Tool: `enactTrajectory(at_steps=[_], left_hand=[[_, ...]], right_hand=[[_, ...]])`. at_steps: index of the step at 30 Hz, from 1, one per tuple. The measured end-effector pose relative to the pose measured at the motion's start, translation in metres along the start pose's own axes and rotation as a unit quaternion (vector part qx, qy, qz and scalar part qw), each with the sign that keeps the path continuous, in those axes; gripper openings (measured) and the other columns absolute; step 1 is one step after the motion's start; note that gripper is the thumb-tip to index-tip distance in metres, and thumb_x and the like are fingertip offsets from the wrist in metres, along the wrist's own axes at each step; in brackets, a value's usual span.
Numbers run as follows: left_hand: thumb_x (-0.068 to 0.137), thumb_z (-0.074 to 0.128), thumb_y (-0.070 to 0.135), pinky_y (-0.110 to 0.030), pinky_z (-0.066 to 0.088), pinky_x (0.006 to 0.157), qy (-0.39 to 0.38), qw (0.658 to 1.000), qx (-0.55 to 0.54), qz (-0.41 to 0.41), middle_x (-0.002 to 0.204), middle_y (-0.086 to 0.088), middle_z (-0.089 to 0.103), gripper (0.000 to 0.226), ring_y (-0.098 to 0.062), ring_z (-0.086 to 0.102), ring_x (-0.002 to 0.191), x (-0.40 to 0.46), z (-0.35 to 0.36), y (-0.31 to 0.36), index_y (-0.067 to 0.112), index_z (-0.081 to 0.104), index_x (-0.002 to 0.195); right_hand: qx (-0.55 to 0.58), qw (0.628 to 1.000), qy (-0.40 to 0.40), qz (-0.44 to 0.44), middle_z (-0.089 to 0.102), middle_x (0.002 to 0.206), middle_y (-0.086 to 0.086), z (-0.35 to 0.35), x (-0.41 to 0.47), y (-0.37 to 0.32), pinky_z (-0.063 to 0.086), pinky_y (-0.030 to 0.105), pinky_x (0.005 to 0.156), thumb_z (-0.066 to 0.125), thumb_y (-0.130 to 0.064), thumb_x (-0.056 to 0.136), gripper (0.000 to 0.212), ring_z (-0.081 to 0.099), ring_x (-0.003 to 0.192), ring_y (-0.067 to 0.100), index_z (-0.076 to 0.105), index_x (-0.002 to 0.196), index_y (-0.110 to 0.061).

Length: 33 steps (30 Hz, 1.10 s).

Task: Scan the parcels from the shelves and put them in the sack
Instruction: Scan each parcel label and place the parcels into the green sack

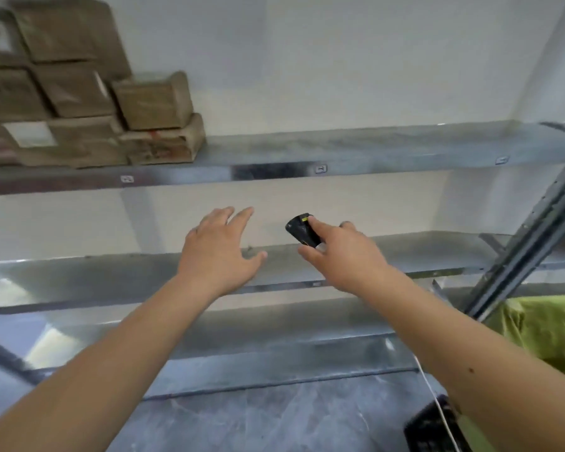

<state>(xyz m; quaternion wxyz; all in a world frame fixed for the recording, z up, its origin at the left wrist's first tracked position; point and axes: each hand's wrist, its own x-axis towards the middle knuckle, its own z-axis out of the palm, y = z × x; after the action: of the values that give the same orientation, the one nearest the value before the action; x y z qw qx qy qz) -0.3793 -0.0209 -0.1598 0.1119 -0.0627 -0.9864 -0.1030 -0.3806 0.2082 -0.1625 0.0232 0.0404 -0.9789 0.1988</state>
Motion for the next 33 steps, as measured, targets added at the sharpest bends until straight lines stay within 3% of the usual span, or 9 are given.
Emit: enactTrajectory(at_steps=[6,9,12,17,24,33], left_hand=[[0.087,0.064,0.066,-0.046,0.032,0.123,0.052,0.997,-0.049,-0.035,0.167,-0.001,0.034,0.087,-0.025,0.029,0.153,0.006,-0.048,-0.052,0.034,0.033,0.161],[0.086,0.063,0.066,-0.047,0.032,0.122,0.064,0.995,-0.05,-0.058,0.167,0.001,0.032,0.086,-0.024,0.029,0.153,0.008,-0.065,-0.074,0.037,0.032,0.161],[0.087,0.064,0.067,-0.049,0.032,0.122,0.08,0.993,-0.047,-0.068,0.168,0.002,0.031,0.087,-0.024,0.028,0.154,0.017,-0.08,-0.093,0.038,0.03,0.162],[0.087,0.065,0.066,-0.049,0.033,0.12,0.111,0.991,-0.039,-0.068,0.168,0.004,0.029,0.086,-0.024,0.026,0.154,0.051,-0.109,-0.116,0.04,0.03,0.161],[0.086,0.068,0.063,-0.048,0.036,0.12,0.134,0.987,0.0,-0.085,0.168,0.0,0.03,0.089,-0.027,0.03,0.152,0.121,-0.139,-0.131,0.036,0.031,0.162],[0.08,0.058,0.072,-0.052,0.041,0.116,0.138,0.98,-0.03,-0.143,0.16,-0.007,0.037,0.093,-0.033,0.039,0.146,0.205,-0.157,-0.124,0.032,0.034,0.16]], right_hand=[[-0.025,0.996,0.028,-0.076,0.051,0.114,0.008,-0.041,0.029,-0.072,0.052,0.044,0.091,0.046,-0.064,0.097,0.059,0.057,0.098,0.032,0.034,0.152,-0.047],[-0.015,0.992,0.038,-0.117,0.055,0.115,0.008,-0.053,0.045,-0.102,0.053,0.041,0.085,0.047,-0.064,0.098,0.053,0.059,0.094,0.028,0.041,0.147,-0.046],[0.001,0.987,0.049,-0.155,0.062,0.105,0.005,-0.06,0.063,-0.129,0.044,0.036,0.069,0.049,-0.061,0.098,0.048,0.056,0.087,0.024,0.047,0.142,-0.041],[0.013,0.982,0.062,-0.18,0.053,0.106,0.006,-0.069,0.094,-0.165,0.05,0.037,0.07,0.05,-0.063,0.097,0.045,0.061,0.081,0.026,0.048,0.137,-0.043],[-0.047,0.973,0.072,-0.213,0.05,0.111,0.008,-0.089,0.163,-0.188,0.055,0.046,0.089,0.048,-0.067,0.098,0.051,0.06,0.09,0.032,0.043,0.143,-0.044],[-0.066,0.961,0.079,-0.257,0.048,0.108,0.008,-0.1,0.261,-0.194,0.049,0.04,0.083,0.048,-0.067,0.097,0.061,0.058,0.095,0.034,0.035,0.153,-0.044]])
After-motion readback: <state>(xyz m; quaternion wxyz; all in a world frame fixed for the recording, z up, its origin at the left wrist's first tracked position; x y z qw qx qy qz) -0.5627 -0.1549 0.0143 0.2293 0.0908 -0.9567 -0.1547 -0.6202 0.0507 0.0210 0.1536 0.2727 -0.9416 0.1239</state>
